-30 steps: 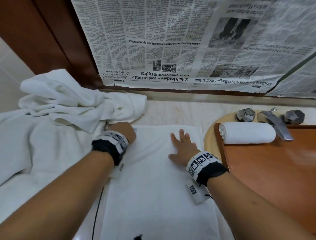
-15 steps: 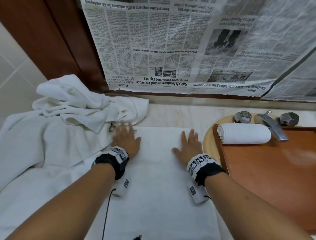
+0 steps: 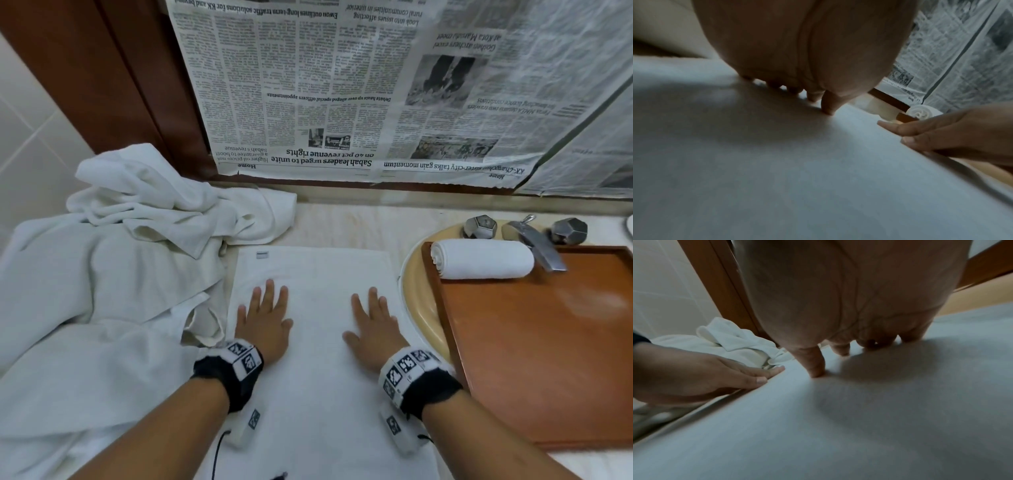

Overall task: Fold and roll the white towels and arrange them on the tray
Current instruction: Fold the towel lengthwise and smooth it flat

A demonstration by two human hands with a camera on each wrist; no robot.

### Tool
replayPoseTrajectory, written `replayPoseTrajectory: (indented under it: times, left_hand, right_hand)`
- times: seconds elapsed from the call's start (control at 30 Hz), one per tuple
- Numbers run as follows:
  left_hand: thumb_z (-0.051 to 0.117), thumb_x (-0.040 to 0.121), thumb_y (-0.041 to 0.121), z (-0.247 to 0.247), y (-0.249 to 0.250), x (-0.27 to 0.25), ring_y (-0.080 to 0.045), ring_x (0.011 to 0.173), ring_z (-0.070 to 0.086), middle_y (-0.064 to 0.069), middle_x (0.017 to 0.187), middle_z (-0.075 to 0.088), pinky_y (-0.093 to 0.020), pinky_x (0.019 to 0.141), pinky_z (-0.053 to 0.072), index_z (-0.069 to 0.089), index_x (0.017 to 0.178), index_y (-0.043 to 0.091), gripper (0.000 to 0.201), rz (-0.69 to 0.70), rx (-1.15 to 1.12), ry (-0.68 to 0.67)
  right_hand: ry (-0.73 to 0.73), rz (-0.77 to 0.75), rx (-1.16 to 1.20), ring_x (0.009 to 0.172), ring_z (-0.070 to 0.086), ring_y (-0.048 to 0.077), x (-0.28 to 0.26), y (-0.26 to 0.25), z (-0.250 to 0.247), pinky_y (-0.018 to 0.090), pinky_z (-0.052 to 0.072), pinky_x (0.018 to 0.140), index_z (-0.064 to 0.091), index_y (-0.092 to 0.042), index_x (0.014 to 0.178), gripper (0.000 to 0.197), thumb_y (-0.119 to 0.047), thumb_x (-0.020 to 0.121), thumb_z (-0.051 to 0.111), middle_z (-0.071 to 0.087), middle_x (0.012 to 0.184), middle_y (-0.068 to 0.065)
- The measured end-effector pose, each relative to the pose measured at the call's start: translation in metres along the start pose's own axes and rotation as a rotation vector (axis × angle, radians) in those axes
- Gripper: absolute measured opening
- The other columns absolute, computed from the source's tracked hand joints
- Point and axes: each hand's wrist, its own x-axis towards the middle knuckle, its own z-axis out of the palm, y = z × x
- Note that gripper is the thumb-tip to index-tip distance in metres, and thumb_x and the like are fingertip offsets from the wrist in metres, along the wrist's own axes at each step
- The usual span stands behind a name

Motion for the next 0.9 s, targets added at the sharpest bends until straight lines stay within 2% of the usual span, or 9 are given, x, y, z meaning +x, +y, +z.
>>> replayPoseTrajectory:
  times: [0.17, 0.3, 0.37, 0.43, 0.5, 0.6, 0.67, 0.73, 0.9]
  left_hand:
    - [0.025, 0.107, 0.035, -0.027, 0.012, 0.018, -0.031, 0.15, -0.014, -0.004, 0.161, -0.024, -0.048, 0.121, 0.004, -0.011, 0.156, 0.021, 0.062, -0.025, 0.03, -0.016]
    - [0.025, 0.108, 0.03, -0.017, 0.027, -0.005, -0.032, 0.15, -0.01, -0.008, 0.163, -0.018, -0.046, 0.12, 0.005, -0.006, 0.157, 0.018, 0.059, 0.253, 0.063, -0.019]
    - [0.029, 0.107, 0.031, -0.008, 0.01, -0.004, -0.031, 0.151, -0.008, -0.007, 0.163, -0.017, -0.05, 0.119, 0.009, -0.004, 0.157, 0.02, 0.061, 0.2, 0.098, -0.015]
    - [0.035, 0.105, 0.032, -0.013, -0.014, 0.004, -0.032, 0.151, -0.004, -0.009, 0.164, -0.011, -0.052, 0.12, 0.011, 0.002, 0.158, 0.017, 0.064, 0.036, 0.026, 0.088]
    - [0.032, 0.105, 0.032, -0.024, -0.028, 0.009, -0.034, 0.151, -0.005, -0.011, 0.164, -0.013, -0.049, 0.121, 0.013, 0.0, 0.158, 0.014, 0.064, -0.082, -0.056, 0.091]
    - [0.031, 0.106, 0.031, -0.026, -0.005, -0.008, -0.036, 0.15, -0.007, -0.012, 0.163, -0.016, -0.047, 0.12, 0.014, -0.006, 0.157, 0.014, 0.065, 0.07, -0.018, 0.134]
    - [0.031, 0.107, 0.032, -0.015, 0.018, -0.028, -0.032, 0.151, -0.008, -0.01, 0.163, -0.015, -0.047, 0.119, 0.011, -0.002, 0.157, 0.016, 0.063, 0.238, -0.031, 0.045]
    - [0.029, 0.107, 0.033, -0.003, 0.024, -0.041, -0.029, 0.151, -0.01, -0.008, 0.163, -0.016, -0.047, 0.12, 0.008, 0.001, 0.158, 0.015, 0.06, 0.271, -0.012, -0.113]
    - [0.026, 0.108, 0.025, -0.018, 0.002, -0.019, -0.029, 0.151, -0.009, -0.008, 0.162, -0.02, -0.039, 0.121, 0.008, -0.004, 0.157, 0.01, 0.059, 0.145, 0.012, -0.192]
  right_hand:
    - [0.085, 0.092, -0.058, 0.152, -0.014, 0.029, 0.018, -0.013, -0.02, 0.049, 0.005, 0.123, -0.009, -0.022, 0.158, 0.074, -0.045, 0.104, 0.035, -0.028, 0.161, 0.01]
    - [0.027, -0.106, -0.1, 0.151, -0.017, 0.027, 0.008, -0.032, 0.002, 0.049, 0.003, 0.121, -0.011, -0.026, 0.158, 0.076, -0.048, 0.103, 0.037, -0.03, 0.161, 0.006]
    - [0.028, -0.064, -0.094, 0.151, -0.016, 0.028, 0.009, -0.02, 0.005, 0.051, 0.004, 0.121, -0.012, -0.028, 0.157, 0.076, -0.05, 0.102, 0.036, -0.03, 0.161, 0.005]
    - [0.072, 0.063, -0.074, 0.152, -0.014, 0.031, 0.015, -0.002, -0.004, 0.052, 0.007, 0.122, -0.012, -0.026, 0.158, 0.075, -0.05, 0.103, 0.033, -0.029, 0.161, 0.008]
    - [0.086, 0.169, -0.077, 0.152, -0.013, 0.033, 0.014, 0.009, -0.018, 0.051, 0.009, 0.123, -0.012, -0.023, 0.158, 0.074, -0.048, 0.103, 0.032, -0.028, 0.161, 0.012]
    - [0.139, 0.07, -0.136, 0.151, -0.016, 0.033, -0.002, -0.007, -0.02, 0.047, 0.008, 0.123, -0.013, -0.022, 0.157, 0.078, -0.043, 0.103, 0.038, -0.031, 0.159, 0.014]
    - [0.089, -0.105, -0.106, 0.151, -0.018, 0.029, -0.013, -0.024, -0.007, 0.046, 0.006, 0.122, -0.011, -0.024, 0.158, 0.078, -0.04, 0.103, 0.042, -0.032, 0.16, 0.01]
    - [-0.039, -0.176, -0.084, 0.151, -0.017, 0.026, -0.017, -0.027, 0.009, 0.046, 0.004, 0.122, -0.008, -0.026, 0.158, 0.077, -0.041, 0.103, 0.043, -0.029, 0.161, 0.006]
    - [-0.001, 0.018, -0.086, 0.152, -0.012, 0.03, -0.005, 0.007, -0.012, 0.05, 0.011, 0.121, -0.005, -0.025, 0.159, 0.071, -0.035, 0.103, 0.038, -0.024, 0.163, 0.009]
